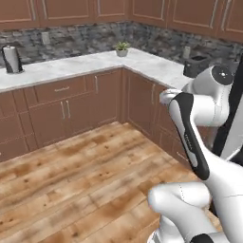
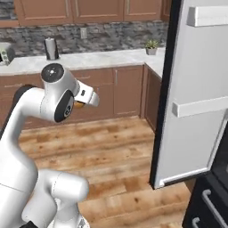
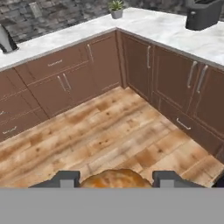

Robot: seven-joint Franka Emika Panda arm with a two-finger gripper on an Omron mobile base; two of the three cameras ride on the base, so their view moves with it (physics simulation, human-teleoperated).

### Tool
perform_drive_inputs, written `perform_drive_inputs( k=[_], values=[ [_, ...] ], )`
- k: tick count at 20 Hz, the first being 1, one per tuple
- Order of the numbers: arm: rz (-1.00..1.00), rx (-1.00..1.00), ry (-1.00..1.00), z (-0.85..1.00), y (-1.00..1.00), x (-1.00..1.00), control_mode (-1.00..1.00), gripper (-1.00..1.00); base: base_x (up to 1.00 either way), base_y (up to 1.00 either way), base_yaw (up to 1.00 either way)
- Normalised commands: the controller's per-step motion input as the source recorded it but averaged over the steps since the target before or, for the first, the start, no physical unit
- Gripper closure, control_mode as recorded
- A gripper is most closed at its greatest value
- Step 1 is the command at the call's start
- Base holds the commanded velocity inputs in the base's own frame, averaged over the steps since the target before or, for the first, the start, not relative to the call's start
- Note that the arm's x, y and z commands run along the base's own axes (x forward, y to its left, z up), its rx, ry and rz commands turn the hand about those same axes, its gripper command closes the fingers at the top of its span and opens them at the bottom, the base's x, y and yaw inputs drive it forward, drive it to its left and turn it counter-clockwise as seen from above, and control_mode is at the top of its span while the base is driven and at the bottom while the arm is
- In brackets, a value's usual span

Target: Pick the banana and tangerine from the fridge and place them on the plate next to the blender to make a fruit smoothie.

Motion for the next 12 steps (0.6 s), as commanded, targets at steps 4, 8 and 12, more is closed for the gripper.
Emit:
perform_drive_inputs(
  k=[4, 8, 12],
  values=[
    [0.0, 0.0, 0.0, 0.0, 0.0, 0.0, 1.0, 1.0, -0.03, 0.0, 1.0],
    [0.0, 0.0, 0.0, 0.0, 0.0, 0.0, 1.0, 1.0, -0.01, 0.0, 1.0],
    [0.0, 0.0, 0.0, 0.0, 0.0, 0.0, 1.0, 1.0, -0.01, 0.0, 1.0]
  ],
)
